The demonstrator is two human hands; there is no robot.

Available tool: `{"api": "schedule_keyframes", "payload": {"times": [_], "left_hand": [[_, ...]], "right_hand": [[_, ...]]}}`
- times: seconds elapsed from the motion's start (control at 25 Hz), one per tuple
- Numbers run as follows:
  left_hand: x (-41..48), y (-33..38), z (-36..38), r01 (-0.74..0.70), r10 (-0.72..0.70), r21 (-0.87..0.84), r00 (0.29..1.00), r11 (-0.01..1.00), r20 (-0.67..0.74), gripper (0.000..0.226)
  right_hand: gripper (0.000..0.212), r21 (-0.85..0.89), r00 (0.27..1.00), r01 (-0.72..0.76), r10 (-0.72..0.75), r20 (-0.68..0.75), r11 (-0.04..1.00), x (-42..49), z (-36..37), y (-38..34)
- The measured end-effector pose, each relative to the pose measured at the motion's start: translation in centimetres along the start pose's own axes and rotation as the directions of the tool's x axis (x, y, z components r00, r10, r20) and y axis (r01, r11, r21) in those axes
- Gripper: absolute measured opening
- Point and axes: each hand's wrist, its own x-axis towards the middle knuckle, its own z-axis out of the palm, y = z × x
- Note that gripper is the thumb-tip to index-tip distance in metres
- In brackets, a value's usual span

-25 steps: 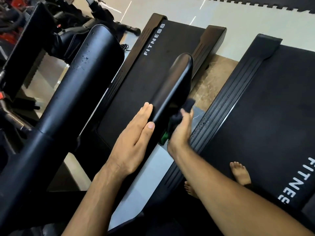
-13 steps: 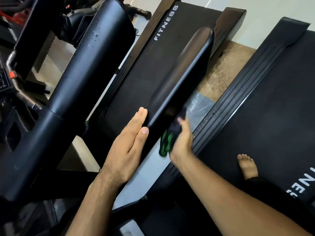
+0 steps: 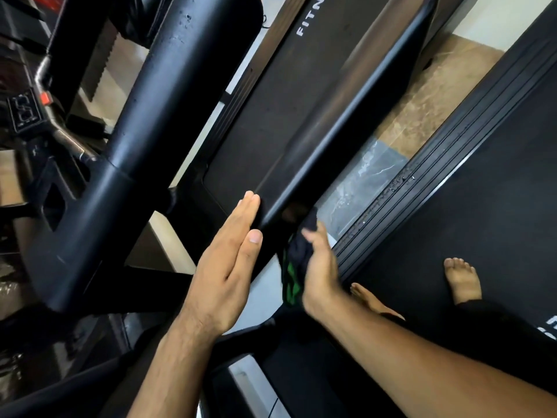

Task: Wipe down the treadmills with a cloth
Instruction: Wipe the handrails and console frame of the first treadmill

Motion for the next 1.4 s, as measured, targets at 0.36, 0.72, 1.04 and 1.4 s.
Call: {"api": "schedule_keyframes", "payload": {"times": [0.36,0.72,1.04,1.4], "left_hand": [[-2.6,-1.5,-0.7,0.07,-0.071,-0.018,0.997,0.997,-0.019,0.049],[-6.1,-5.9,-1.5,0.135,-0.139,-0.05,0.987,0.99,-0.081,0.048],[-7.3,-7.5,-1.7,0.127,-0.129,-0.031,0.987,0.991,-0.092,0.047],[-11.0,-9.4,-2.0,0.201,-0.211,-0.078,0.965,0.976,-0.156,0.047]], "right_hand": [[0.039,0.092,0.998,-0.028,0.033,-0.049,0.995,-1.7,0.1,2.4],[0.041,0.181,0.991,-0.086,0.103,-0.084,0.98,-2.9,0.4,6.8],[0.05,0.131,0.967,-0.232,0.243,-0.08,0.964,-2.2,0.3,8.1],[0.029,0.065,0.923,-0.379,0.382,-0.051,0.923,-6.2,0.0,12.3]]}}
